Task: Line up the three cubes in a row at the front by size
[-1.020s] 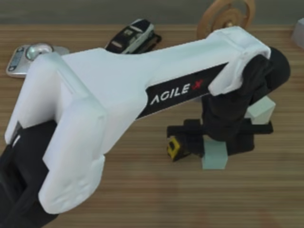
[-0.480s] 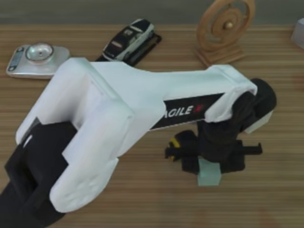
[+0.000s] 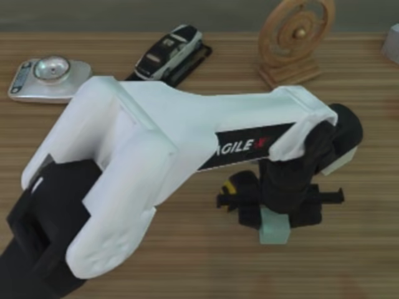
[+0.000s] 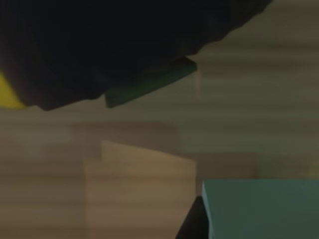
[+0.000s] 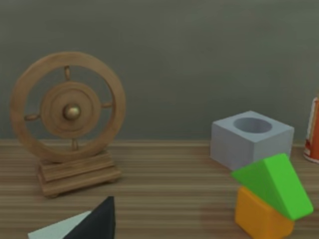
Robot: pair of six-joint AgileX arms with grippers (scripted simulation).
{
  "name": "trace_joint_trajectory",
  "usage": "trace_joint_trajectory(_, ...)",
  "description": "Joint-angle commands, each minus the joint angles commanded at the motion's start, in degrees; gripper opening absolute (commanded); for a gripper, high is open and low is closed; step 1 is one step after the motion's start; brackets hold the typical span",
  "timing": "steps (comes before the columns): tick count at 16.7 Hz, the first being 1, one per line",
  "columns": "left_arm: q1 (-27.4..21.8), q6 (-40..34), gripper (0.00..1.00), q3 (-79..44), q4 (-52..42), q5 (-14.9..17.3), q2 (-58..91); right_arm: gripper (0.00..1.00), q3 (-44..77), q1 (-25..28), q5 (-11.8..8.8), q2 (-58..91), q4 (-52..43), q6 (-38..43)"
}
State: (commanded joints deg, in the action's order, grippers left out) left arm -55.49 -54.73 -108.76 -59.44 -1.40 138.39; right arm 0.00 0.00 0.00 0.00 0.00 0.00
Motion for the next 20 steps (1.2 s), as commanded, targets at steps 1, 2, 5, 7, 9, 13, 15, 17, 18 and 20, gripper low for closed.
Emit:
trace_joint_trajectory(1,0.00,0.00,0.53,0.00,0.00,0.00,0.00,1.00,0.00,0.00,0.00,0.00,0.00,0.00)
trace_joint_trajectory(2,0.00,0.00,0.60,0.00,0.00,0.00,0.00,1.00,0.00,0.00,0.00,0.00,0.00,0.00)
trace_joint_trajectory(5,0.00,0.00,0.83,0.00,0.00,0.00,0.00,1.00,0.00,0.00,0.00,0.00,0.00,0.00)
trace_joint_trajectory(7,0.00,0.00,0.98,0.00,0.00,0.00,0.00,1.00,0.00,0.00,0.00,0.00,0.00,0.00)
trace_joint_trajectory(9,0.00,0.00,1.00,0.00,0.00,0.00,0.00,1.00,0.00,0.00,0.00,0.00,0.00,0.00)
trace_joint_trajectory(13,0.00,0.00,1.00,0.00,0.00,0.00,0.00,1.00,0.00,0.00,0.00,0.00,0.00,0.00)
trace_joint_trajectory(15,0.00,0.00,1.00,0.00,0.00,0.00,0.00,1.00,0.00,0.00,0.00,0.00,0.00,0.00)
trace_joint_trajectory(17,0.07,0.01,1.00,-0.21,-0.21,0.00,-0.05,1.00,0.00,0.00,0.00,0.00,0.00,0.00)
trace_joint_trajectory(18,0.08,-0.03,1.00,-0.95,-1.00,-0.02,-0.21,1.00,0.00,0.00,0.00,0.00,0.00,0.00)
trace_joint_trajectory(20,0.33,-0.24,1.00,-3.53,-4.35,-0.04,-0.93,1.00,0.00,0.00,0.00,0.00,0.00,0.00)
